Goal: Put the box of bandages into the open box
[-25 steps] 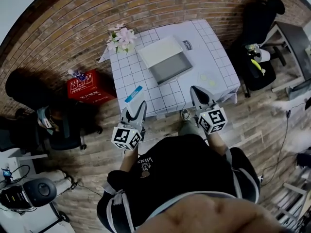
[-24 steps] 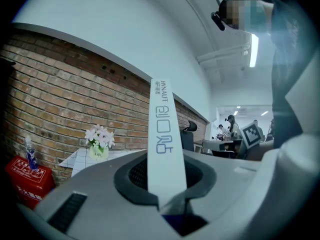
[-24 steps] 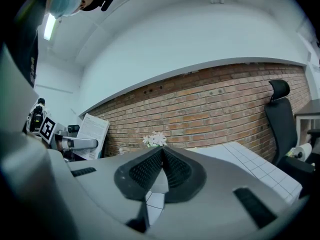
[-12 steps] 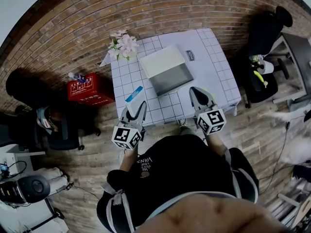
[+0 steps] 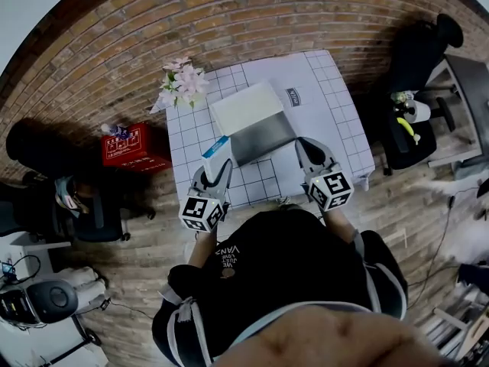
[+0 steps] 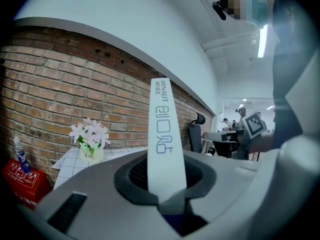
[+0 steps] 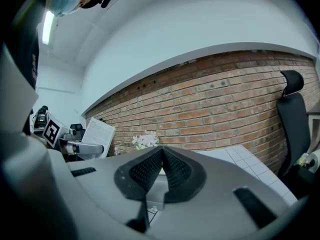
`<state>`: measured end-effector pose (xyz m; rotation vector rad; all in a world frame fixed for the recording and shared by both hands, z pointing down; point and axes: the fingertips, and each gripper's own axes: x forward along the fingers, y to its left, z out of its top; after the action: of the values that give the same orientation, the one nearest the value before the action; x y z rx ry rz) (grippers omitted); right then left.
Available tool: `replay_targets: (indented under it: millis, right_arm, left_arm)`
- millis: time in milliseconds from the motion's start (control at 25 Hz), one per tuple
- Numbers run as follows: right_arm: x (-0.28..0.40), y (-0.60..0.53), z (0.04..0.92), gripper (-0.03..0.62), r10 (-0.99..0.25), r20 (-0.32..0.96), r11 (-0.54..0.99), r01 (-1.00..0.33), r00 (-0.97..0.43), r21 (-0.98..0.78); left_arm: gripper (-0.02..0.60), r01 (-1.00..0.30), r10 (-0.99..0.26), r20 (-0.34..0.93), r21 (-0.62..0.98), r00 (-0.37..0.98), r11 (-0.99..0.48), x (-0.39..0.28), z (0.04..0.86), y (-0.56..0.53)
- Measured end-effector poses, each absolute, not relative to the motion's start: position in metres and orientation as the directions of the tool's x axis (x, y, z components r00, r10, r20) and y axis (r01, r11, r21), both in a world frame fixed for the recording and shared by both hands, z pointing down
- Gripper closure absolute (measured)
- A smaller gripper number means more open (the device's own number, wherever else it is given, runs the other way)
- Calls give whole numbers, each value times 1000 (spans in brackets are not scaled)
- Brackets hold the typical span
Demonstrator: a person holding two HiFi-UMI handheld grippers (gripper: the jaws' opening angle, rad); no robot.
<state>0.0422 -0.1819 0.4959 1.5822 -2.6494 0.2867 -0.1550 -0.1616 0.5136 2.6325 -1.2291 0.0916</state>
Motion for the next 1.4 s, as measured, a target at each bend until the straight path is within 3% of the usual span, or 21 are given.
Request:
replay_targets:
  millis: [440,1400]
  right_arm:
    - [64,-210,511,597,-850,164,482,-864,-501,-143]
    - [88,-231,544,597,-810,226,512,-840,-542,-178]
  left_arm:
    - [497,-750,-711,241,184,661,-635,-120,543,-195]
    - [495,-668,-573,551,-38,607,-744,-82,622,-236]
